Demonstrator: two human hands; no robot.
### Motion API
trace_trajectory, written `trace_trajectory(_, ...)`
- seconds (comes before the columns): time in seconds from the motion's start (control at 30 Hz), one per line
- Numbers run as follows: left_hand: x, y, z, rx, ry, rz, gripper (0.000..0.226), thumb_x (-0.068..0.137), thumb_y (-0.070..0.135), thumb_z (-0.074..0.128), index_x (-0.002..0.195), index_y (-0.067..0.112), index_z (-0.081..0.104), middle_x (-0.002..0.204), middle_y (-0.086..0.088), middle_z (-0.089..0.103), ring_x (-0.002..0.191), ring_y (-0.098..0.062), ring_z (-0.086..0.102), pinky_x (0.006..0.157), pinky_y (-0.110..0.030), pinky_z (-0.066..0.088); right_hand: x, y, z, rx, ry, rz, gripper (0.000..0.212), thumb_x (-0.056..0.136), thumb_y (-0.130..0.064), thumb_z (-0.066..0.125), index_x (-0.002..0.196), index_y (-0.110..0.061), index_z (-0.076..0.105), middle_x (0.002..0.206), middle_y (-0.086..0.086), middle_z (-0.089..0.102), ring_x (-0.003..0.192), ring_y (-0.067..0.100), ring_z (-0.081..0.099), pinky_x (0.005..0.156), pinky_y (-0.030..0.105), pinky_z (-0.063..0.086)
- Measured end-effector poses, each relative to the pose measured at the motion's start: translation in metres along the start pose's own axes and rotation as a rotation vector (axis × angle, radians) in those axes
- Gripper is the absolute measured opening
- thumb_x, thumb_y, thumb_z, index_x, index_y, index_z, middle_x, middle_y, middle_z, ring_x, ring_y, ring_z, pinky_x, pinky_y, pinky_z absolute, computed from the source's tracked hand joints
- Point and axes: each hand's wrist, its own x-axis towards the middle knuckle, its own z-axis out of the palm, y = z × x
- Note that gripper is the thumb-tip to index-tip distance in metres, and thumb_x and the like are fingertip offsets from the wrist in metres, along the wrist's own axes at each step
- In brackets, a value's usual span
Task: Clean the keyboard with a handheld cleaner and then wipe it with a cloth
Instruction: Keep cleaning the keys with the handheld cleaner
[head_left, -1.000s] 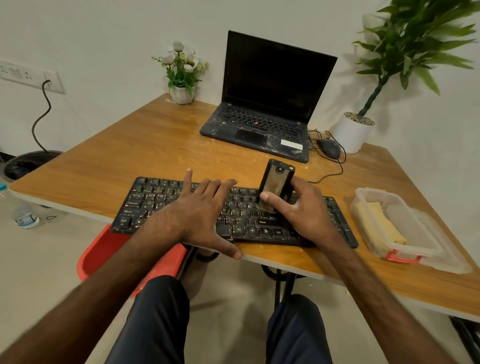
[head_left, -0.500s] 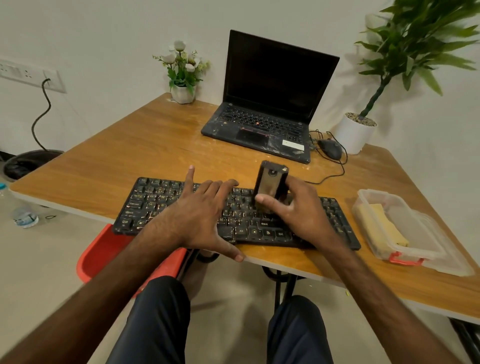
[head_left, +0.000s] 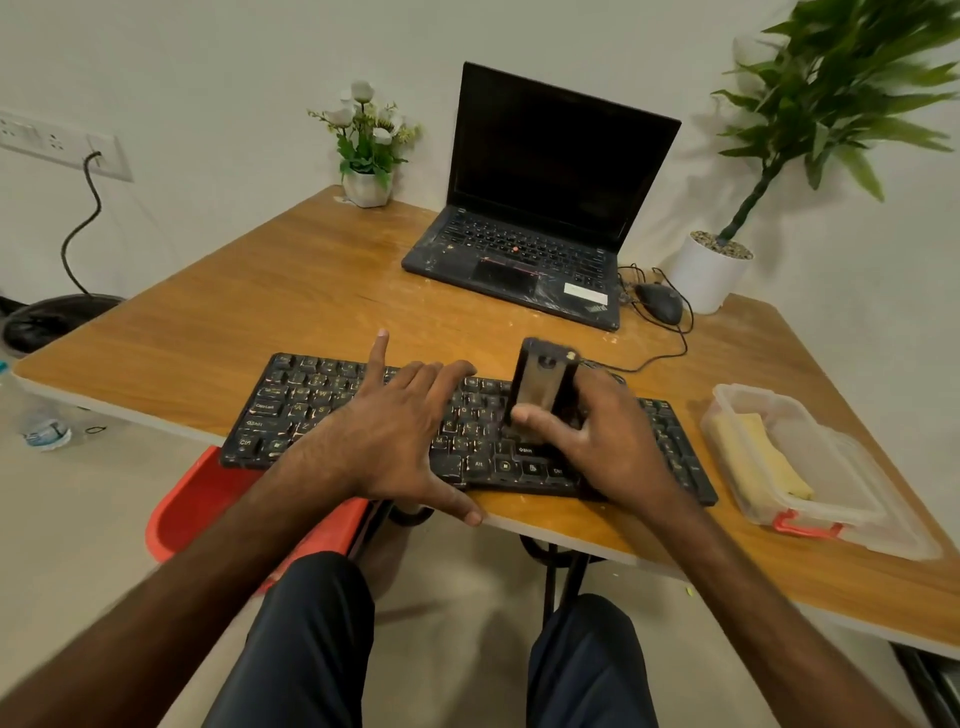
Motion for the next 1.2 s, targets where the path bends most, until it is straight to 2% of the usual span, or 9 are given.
trace_trajectory(0.13,0.0,0.0,-0.001,0.012,0.015,0.004,0.148,0.047,0.108,0.034,0.155,0.012,0.004,0.153,-0.006,0.039,0.144,-0.022,0.035,0.116,-0.065,-0.016,0.027,0.02,-0.009,-0.007,0.096,0.137,0.059,0.079,-0.072,0.053,0.116,-0.027,0.063,0.108,-0.007,0.066,0.096,0.011,0.059,0.081,0.038,0.053)
trace_trajectory(0.33,0.001,0.001,0.0,-0.002,-0.013,-0.007,0.143,0.049,0.107,0.037,0.154,0.017,-0.001,0.157,-0.002,0.031,0.148,-0.019,0.027,0.115,-0.065,-0.019,0.018,-0.005,0.009,0.0,-0.004,0.016,0.057,0.083,-0.067,0.055,0.12,-0.025,0.061,0.108,-0.007,0.062,0.097,0.01,0.056,0.08,0.031,0.048)
trace_trajectory(0.4,0.0,0.001,0.0,-0.009,-0.009,-0.005,0.143,0.048,0.107,0.035,0.153,0.017,0.0,0.156,-0.003,0.032,0.147,-0.02,0.028,0.115,-0.065,-0.017,0.03,0.001,0.008,-0.032,0.029,0.071,0.053,0.086,-0.063,0.057,0.12,-0.024,0.062,0.109,-0.006,0.065,0.097,0.01,0.058,0.079,0.03,0.049)
trace_trajectory(0.53,0.0,0.001,0.001,-0.004,0.003,-0.003,0.144,0.048,0.108,0.033,0.153,0.015,0.0,0.157,-0.005,0.033,0.148,-0.021,0.028,0.115,-0.067,-0.015,0.042,0.001,0.004,0.114,0.057,0.147,0.046,0.088,-0.05,0.065,0.123,-0.019,0.062,0.11,-0.009,0.067,0.089,0.001,0.059,0.071,0.014,0.043)
trace_trajectory(0.7,0.001,0.0,0.002,-0.001,0.001,-0.008,0.144,0.049,0.107,0.035,0.153,0.015,-0.003,0.158,-0.005,0.03,0.148,-0.021,0.026,0.115,-0.066,-0.017,0.034,-0.013,0.011,0.106,-0.024,0.031,0.042,0.089,-0.043,0.067,0.124,-0.02,0.062,0.108,-0.012,0.064,0.093,0.004,0.059,0.072,0.01,0.041)
trace_trajectory(0.77,0.001,0.0,0.002,-0.01,0.001,-0.008,0.144,0.048,0.107,0.034,0.153,0.016,-0.003,0.157,-0.005,0.031,0.148,-0.021,0.026,0.115,-0.066,-0.016,0.033,-0.009,0.004,0.13,-0.072,0.072,0.042,0.09,-0.042,0.067,0.125,-0.02,0.06,0.11,-0.012,0.064,0.094,0.005,0.061,0.073,0.014,0.045)
trace_trajectory(0.9,0.002,0.001,0.002,-0.009,-0.006,-0.01,0.146,0.046,0.108,0.03,0.154,0.015,-0.003,0.159,-0.006,0.029,0.15,-0.021,0.024,0.115,-0.066,-0.016,0.032,-0.002,-0.006,0.28,-0.084,0.149,0.036,0.089,-0.041,0.068,0.119,-0.022,0.064,0.107,-0.01,0.07,0.078,0.009,0.07,0.074,0.039,0.06)
trace_trajectory(1.1,0.0,0.001,0.001,-0.014,0.002,-0.008,0.145,0.048,0.107,0.03,0.154,0.014,-0.002,0.158,-0.006,0.029,0.149,-0.021,0.025,0.115,-0.066,-0.016,0.031,-0.014,0.002,0.123,-0.013,0.127,0.039,0.091,-0.043,0.064,0.124,-0.022,0.06,0.107,-0.013,0.064,0.087,0.006,0.062,0.073,0.021,0.048)
trace_trajectory(1.2,0.0,0.001,0.002,-0.02,-0.001,-0.01,0.144,0.049,0.106,0.034,0.154,0.015,-0.002,0.159,-0.006,0.028,0.149,-0.021,0.023,0.115,-0.066,-0.017,0.028,-0.013,0.002,0.269,-0.181,0.229,0.034,0.095,-0.036,0.061,0.126,-0.024,0.056,0.115,-0.008,0.067,0.081,0.009,0.069,0.081,0.037,0.056)
